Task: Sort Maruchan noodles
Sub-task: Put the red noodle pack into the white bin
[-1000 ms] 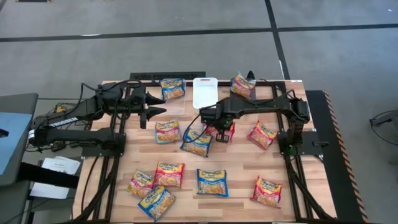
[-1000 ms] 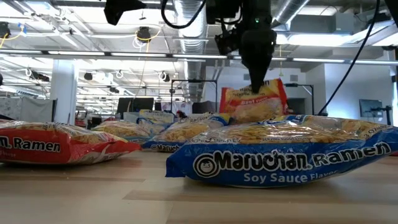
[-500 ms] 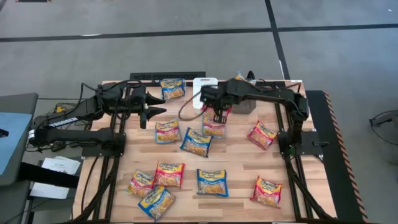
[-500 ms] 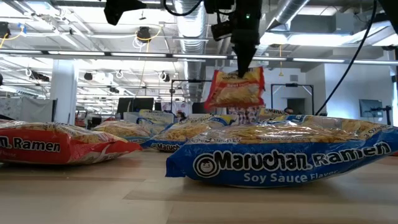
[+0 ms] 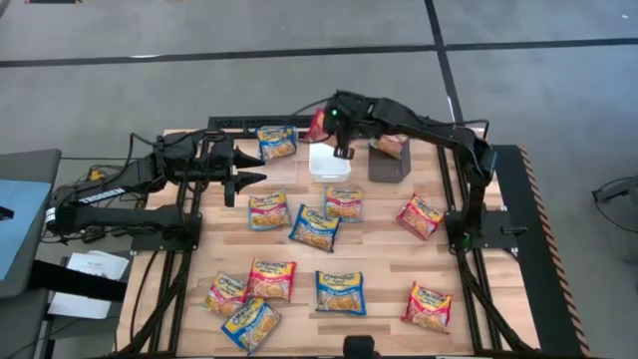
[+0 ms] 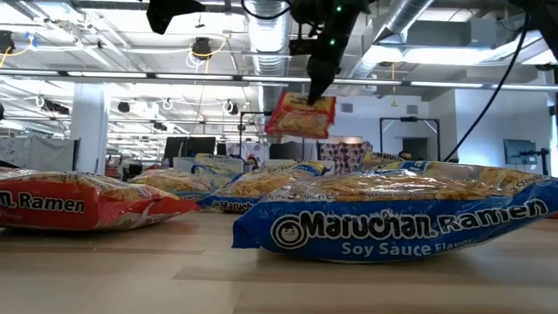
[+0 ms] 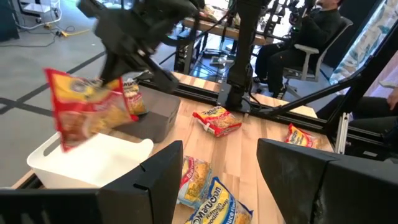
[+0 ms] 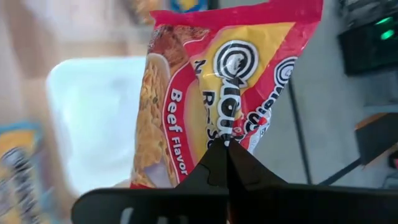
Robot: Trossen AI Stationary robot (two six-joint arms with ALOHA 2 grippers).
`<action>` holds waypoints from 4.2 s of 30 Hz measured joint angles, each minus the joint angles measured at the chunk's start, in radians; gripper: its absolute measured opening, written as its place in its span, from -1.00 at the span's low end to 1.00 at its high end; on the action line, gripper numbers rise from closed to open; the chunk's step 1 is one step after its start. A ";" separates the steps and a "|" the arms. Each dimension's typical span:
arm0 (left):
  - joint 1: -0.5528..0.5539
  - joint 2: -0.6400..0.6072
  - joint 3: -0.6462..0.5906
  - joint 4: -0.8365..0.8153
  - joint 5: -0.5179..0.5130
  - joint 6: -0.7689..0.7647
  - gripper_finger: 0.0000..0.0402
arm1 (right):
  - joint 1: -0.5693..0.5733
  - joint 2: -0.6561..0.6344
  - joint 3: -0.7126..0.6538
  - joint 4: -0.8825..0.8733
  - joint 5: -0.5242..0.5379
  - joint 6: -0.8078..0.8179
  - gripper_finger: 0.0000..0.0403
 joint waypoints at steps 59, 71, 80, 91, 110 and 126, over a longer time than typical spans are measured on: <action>0.000 0.000 0.000 -0.049 -0.049 -0.001 -0.02 | -0.098 0.160 -0.035 0.115 -0.035 0.114 -0.99; 0.000 0.000 0.000 -0.051 -0.048 -0.002 -0.02 | -0.098 0.212 -0.037 0.145 -0.029 0.042 -0.98; 0.000 0.000 0.000 -0.051 -0.048 -0.002 -0.02 | -0.109 0.232 -0.037 0.149 -0.026 -0.028 -0.98; 0.000 0.000 0.000 -0.051 -0.048 -0.002 -0.02 | -0.099 0.232 -0.037 0.181 -0.026 -0.037 -0.59; 0.000 0.000 0.000 -0.051 -0.048 -0.014 -0.02 | -0.063 0.221 0.150 -0.174 -0.010 0.083 -0.37; 0.000 0.000 0.000 -0.077 -0.100 -0.041 -0.02 | -0.050 0.054 0.144 -0.506 -0.288 0.236 -0.37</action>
